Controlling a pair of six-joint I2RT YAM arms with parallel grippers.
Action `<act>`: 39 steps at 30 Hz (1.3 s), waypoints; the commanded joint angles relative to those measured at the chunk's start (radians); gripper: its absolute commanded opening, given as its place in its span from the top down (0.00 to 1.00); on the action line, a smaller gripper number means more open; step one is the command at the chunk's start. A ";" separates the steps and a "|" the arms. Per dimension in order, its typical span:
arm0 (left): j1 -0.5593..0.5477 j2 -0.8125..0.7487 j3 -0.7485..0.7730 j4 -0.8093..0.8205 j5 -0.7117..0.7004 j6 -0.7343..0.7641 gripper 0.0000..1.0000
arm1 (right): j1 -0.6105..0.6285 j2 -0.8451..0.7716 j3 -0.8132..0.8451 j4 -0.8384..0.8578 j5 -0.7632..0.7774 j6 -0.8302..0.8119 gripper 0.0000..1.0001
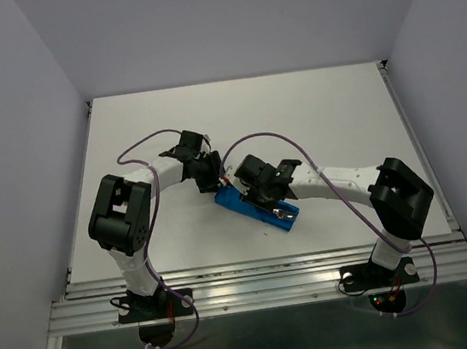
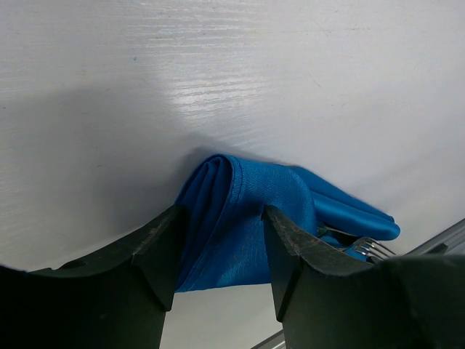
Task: Fold the napkin into a case and place the utensils inside
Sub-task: Insert the fork into the folded napkin.
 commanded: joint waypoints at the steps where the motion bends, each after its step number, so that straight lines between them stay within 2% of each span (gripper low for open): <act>1: -0.009 -0.012 0.027 -0.014 -0.008 0.017 0.43 | 0.009 0.005 -0.009 0.015 -0.008 0.020 0.64; 12: -0.008 -0.011 0.028 -0.024 -0.014 0.023 0.43 | 0.009 0.064 -0.007 0.055 -0.012 0.015 0.62; 21: -0.006 -0.031 0.021 -0.047 -0.046 0.034 0.43 | 0.009 0.081 -0.012 0.081 -0.017 0.014 0.67; 27: 0.011 -0.073 0.015 -0.063 -0.058 0.036 0.43 | 0.009 0.081 -0.016 0.093 -0.005 0.017 0.75; 31: 0.021 -0.092 0.015 -0.079 -0.069 0.046 0.43 | 0.009 0.086 -0.015 0.099 0.000 0.021 0.88; 39: 0.043 -0.116 -0.044 -0.072 -0.074 0.052 0.43 | 0.018 0.066 -0.010 0.099 -0.025 0.031 0.95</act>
